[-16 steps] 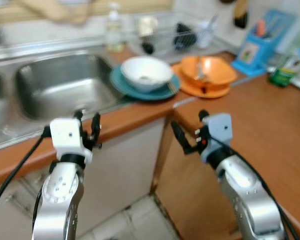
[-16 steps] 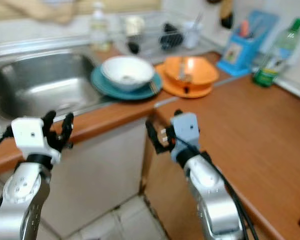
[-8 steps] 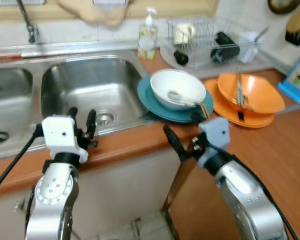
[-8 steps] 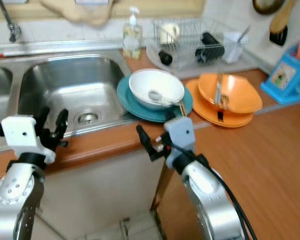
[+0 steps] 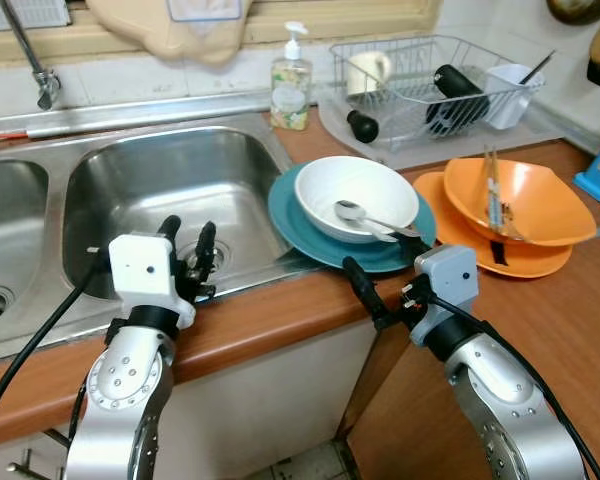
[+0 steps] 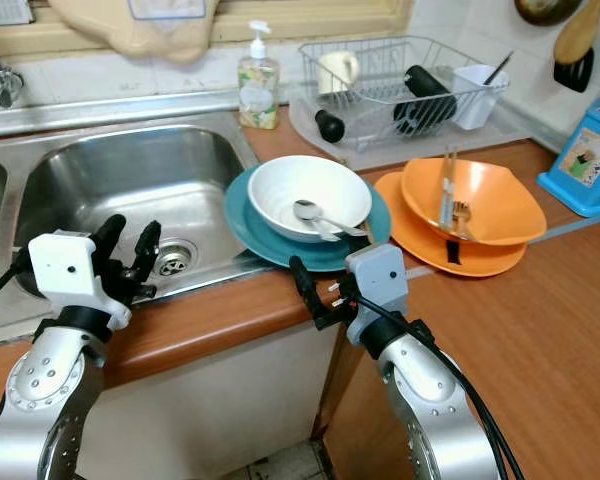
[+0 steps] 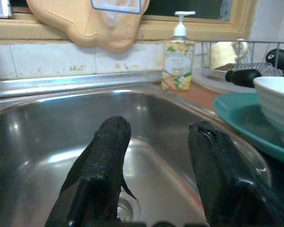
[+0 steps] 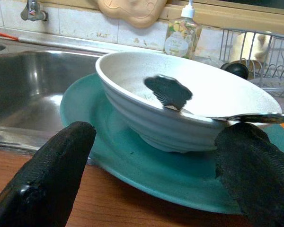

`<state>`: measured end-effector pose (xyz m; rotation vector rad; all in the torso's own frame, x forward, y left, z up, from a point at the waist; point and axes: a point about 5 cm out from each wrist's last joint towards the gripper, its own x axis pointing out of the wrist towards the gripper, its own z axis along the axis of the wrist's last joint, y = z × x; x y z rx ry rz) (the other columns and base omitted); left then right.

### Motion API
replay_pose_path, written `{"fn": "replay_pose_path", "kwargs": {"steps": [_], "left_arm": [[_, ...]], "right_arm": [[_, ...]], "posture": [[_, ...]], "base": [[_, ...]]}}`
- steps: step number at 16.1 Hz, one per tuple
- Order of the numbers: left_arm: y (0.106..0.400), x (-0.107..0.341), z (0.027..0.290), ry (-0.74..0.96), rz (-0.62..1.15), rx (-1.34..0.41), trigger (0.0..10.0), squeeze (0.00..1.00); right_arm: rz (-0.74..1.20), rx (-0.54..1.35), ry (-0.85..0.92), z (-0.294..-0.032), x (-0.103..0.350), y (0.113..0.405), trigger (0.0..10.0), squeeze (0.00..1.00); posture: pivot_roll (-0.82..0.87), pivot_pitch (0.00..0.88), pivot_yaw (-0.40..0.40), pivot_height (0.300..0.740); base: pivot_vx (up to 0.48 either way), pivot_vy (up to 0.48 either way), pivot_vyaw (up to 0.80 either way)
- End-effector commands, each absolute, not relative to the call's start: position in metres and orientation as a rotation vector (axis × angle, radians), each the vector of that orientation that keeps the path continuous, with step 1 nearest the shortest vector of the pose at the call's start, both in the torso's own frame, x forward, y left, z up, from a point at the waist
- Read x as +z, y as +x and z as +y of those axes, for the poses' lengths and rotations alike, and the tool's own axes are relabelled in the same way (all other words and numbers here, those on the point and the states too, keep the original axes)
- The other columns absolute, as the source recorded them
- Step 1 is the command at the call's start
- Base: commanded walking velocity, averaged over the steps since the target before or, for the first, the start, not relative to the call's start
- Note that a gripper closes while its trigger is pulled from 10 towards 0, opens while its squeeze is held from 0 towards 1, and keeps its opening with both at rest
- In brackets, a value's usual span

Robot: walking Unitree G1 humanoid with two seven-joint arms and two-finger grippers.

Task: Kitchen organization

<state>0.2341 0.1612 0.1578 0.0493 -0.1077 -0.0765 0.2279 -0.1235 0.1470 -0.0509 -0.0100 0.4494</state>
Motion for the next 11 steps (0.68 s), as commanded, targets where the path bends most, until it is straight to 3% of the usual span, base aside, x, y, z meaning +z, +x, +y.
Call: {"fn": "replay_pose_path", "kwargs": {"steps": [1, 8, 11], "left_arm": [[0.233, 0.159, 0.160, 0.045, -0.103, -0.084, 10.0, 0.00], [0.231, 0.148, 0.156, 0.076, -0.026, -0.219, 10.0, 0.00], [0.229, 0.148, 0.158, 0.080, -0.013, -0.288, 10.0, 0.00]], "right_arm": [[-0.011, 0.432, -0.056, -0.128, 0.148, 0.226, 10.0, 0.00], [0.010, 0.377, -0.039, -0.142, 0.148, 0.227, 10.0, 0.00], [-0.001, 0.296, -0.024, -0.162, 0.150, 0.229, 10.0, 0.00]], "posture": [[-0.02, 0.000, 0.003, 0.740], [-0.02, 0.000, 0.004, 0.740], [-0.02, 0.000, 0.007, 0.740]], "base": [[0.000, 0.000, 0.00], [0.000, 0.000, 0.00], [0.000, 0.000, 0.00]]}}
